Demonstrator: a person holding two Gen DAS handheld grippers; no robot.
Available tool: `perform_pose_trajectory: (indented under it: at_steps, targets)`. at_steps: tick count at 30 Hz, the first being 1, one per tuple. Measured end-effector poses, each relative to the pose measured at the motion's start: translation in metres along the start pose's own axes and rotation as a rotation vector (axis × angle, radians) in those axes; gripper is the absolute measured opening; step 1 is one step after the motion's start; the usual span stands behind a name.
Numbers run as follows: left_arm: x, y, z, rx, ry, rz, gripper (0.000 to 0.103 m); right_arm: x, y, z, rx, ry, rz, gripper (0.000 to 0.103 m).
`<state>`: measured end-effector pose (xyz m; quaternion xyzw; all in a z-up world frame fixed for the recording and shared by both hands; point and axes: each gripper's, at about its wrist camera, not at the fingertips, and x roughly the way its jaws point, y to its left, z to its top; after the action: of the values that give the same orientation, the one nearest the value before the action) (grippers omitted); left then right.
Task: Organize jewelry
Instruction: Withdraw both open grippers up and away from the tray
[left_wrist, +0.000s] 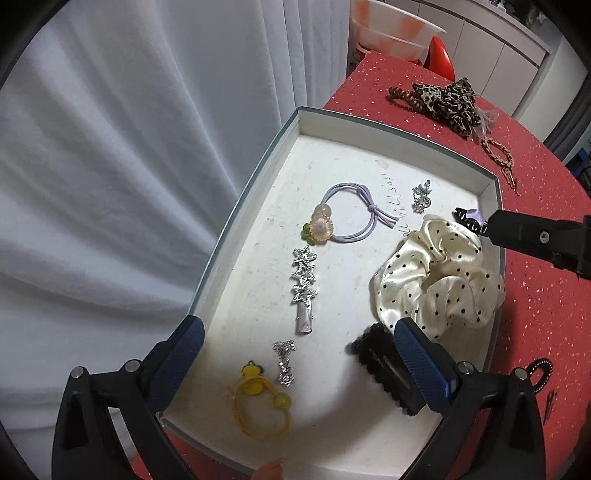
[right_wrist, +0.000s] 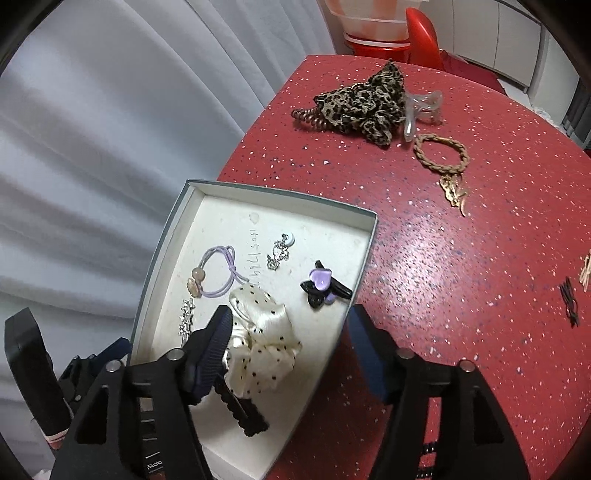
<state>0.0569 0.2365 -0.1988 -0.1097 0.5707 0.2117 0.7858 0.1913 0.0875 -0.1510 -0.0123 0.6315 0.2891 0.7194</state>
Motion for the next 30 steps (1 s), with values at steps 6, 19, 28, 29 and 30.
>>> perform_pose_trajectory:
  at_steps: [6,19,28,29,30]
  targets:
    - [-0.006,0.006,-0.007,-0.018,-0.001,-0.017,0.103,-0.008,-0.002,-0.009,0.002,-0.003,-0.041,0.078]
    - [-0.017,0.012,-0.026,0.000,0.033,-0.043,0.103,-0.013,-0.005,-0.034,0.027,0.029,-0.085,0.091]
    - [-0.027,0.021,-0.038,-0.035,0.056,-0.062,0.103,-0.019,-0.003,-0.047,0.030,0.033,-0.119,0.091]
    - [-0.028,0.021,-0.038,-0.035,0.055,-0.060,0.103,-0.019,-0.003,-0.049,0.029,0.033,-0.123,0.093]
    - [-0.030,0.021,-0.039,-0.033,0.056,-0.058,0.103,-0.020,-0.003,-0.052,0.029,0.034,-0.125,0.103]
